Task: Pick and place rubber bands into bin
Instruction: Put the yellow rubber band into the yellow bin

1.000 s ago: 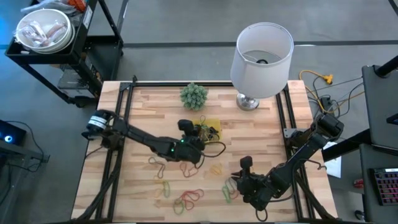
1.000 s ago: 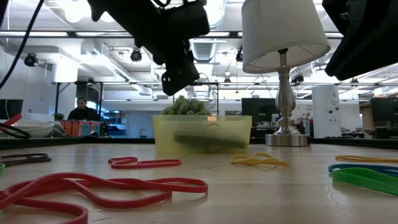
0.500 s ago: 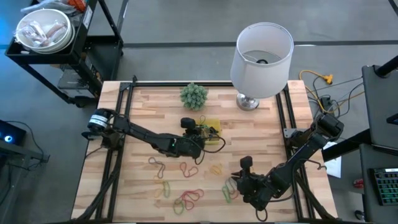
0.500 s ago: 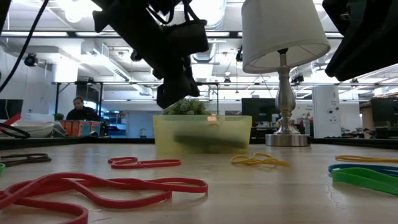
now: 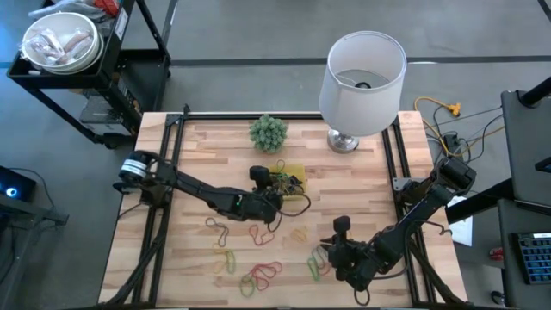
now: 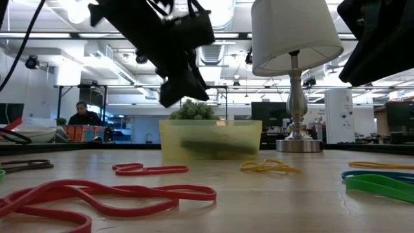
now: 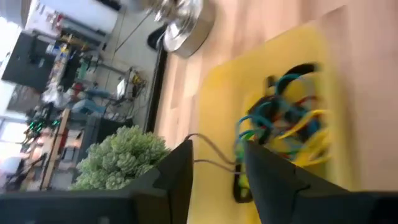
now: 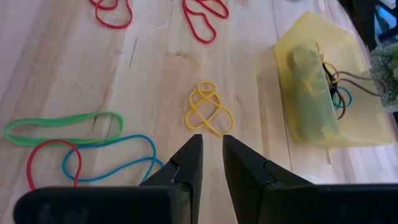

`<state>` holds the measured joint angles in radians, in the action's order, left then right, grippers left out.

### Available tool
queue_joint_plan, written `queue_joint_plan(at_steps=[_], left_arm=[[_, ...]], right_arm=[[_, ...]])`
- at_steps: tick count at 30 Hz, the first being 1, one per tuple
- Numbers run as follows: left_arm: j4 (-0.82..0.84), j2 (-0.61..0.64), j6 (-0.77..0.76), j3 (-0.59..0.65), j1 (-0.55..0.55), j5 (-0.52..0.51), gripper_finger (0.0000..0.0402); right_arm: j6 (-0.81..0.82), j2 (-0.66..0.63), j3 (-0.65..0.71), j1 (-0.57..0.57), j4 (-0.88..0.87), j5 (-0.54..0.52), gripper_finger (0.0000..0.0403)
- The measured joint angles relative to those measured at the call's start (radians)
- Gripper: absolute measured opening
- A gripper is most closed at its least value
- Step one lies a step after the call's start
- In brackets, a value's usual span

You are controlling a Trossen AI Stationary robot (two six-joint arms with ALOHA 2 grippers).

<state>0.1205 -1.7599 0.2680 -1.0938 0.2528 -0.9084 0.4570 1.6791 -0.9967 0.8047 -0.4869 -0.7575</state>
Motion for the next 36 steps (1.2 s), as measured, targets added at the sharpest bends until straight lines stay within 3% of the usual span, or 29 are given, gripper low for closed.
queue_joint_plan(at_steps=[3, 6, 9, 12, 19, 26, 36], left_arm=[[0.0, 0.031, -0.001, 0.011, 0.035, 0.078, 0.0127], [-0.002, 0.069, -0.003, 0.033, 0.066, 0.236, 0.0128], [-0.019, 0.117, -0.004, 0.074, 0.091, 0.424, 0.0128], [-0.051, 0.157, -0.03, 0.13, 0.11, 0.512, 0.0128], [-0.218, 0.269, -0.051, 0.316, 0.155, 0.525, 0.0128], [-0.364, 0.411, -0.053, 0.462, 0.178, 0.524, 0.0128], [-0.431, 0.494, -0.052, 0.525, 0.22, 0.53, 0.0128]], right_arm=[[0.012, 0.0, 0.012, -0.003, 0.015, 0.003, 0.0057], [-0.01, 0.0, 0.038, -0.026, 0.099, 0.043, 0.0057], [-0.098, 0.002, 0.076, -0.073, 0.247, 0.133, 0.0056], [-0.192, 0.021, 0.111, -0.131, 0.378, 0.25, 0.0056], [-0.255, 0.051, 0.158, -0.256, 0.46, 0.368, 0.0064], [-0.27, 0.068, 0.159, -0.323, 0.495, 0.425, 0.0116], [-0.311, 0.171, 0.15, -0.393, 0.607, 0.57, 0.0182]])
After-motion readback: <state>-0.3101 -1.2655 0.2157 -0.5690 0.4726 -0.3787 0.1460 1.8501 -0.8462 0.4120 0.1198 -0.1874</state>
